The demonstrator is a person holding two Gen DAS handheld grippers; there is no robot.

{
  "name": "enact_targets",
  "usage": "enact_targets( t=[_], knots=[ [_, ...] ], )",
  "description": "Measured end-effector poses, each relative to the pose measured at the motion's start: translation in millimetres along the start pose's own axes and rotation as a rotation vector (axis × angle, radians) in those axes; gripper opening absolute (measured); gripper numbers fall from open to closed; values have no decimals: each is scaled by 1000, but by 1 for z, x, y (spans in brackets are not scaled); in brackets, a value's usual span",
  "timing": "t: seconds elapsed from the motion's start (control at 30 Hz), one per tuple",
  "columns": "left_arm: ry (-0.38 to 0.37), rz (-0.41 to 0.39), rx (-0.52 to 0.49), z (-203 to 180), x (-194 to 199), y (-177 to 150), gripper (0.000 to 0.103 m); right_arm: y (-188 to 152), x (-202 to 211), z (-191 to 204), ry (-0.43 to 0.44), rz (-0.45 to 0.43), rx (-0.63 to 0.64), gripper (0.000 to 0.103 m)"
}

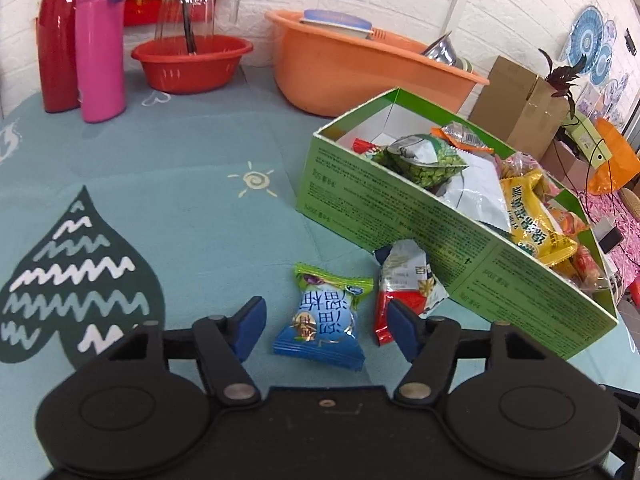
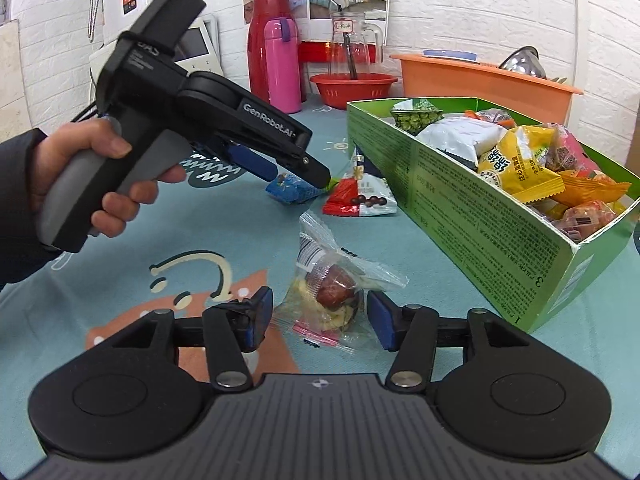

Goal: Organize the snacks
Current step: 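Grasp the clear candy bag with the right gripper while the left grasps the blue candy packet, then lower both held snacks into the green box and open both grippers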

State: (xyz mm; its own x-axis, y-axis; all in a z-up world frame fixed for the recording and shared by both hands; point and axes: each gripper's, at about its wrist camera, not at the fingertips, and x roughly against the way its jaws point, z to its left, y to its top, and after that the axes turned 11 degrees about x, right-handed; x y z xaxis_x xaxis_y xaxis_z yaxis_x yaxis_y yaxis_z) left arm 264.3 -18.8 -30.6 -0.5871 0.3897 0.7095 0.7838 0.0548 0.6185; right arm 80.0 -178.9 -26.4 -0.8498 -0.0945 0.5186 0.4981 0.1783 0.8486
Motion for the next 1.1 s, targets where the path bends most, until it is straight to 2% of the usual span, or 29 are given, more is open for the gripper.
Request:
enact_targets(
  t=[0.07, 0.1, 0.13, 0.17, 0.2, 0.33, 0.5, 0.63, 0.8, 0.93, 1.1],
  knots=[
    [9, -9, -16, 0, -3, 0, 103, 0, 1, -2, 1, 0, 0, 96],
    [19, -12, -27, -1, -3, 0, 97, 0, 0, -2, 3, -2, 3, 96],
    [26, -14, -40, -3, -4, -1, 80, 0, 0, -1, 4, -1, 8, 94],
    [27, -12, -50, -3, -3, -2, 68, 0, -2, -1, 5, 4, 15, 85],
    [24, -8, -51, -3, -2, -3, 67, -1, -3, -1, 3, 5, 12, 84],
    [14, -5, -42, -3, 6, -11, 64, -1, 0, -2, -9, -8, 0, 75],
    [-8, -28, -41, -9, 29, -12, 64, 4, 15, 0, -14, -43, 5, 75],
    [-76, -78, -36, -25, 55, -1, 64, 16, 29, -5, -50, -105, 20, 75],
    [-143, -147, -75, -61, 73, 19, 64, 35, 43, -27, -137, -169, 25, 75],
    [-174, -173, -97, -89, 67, 34, 64, 46, 46, -55, -219, -211, -3, 75],
    [-180, -182, -77, -111, 38, 55, 64, 59, 30, -93, -295, -220, -69, 76]
  ],
)
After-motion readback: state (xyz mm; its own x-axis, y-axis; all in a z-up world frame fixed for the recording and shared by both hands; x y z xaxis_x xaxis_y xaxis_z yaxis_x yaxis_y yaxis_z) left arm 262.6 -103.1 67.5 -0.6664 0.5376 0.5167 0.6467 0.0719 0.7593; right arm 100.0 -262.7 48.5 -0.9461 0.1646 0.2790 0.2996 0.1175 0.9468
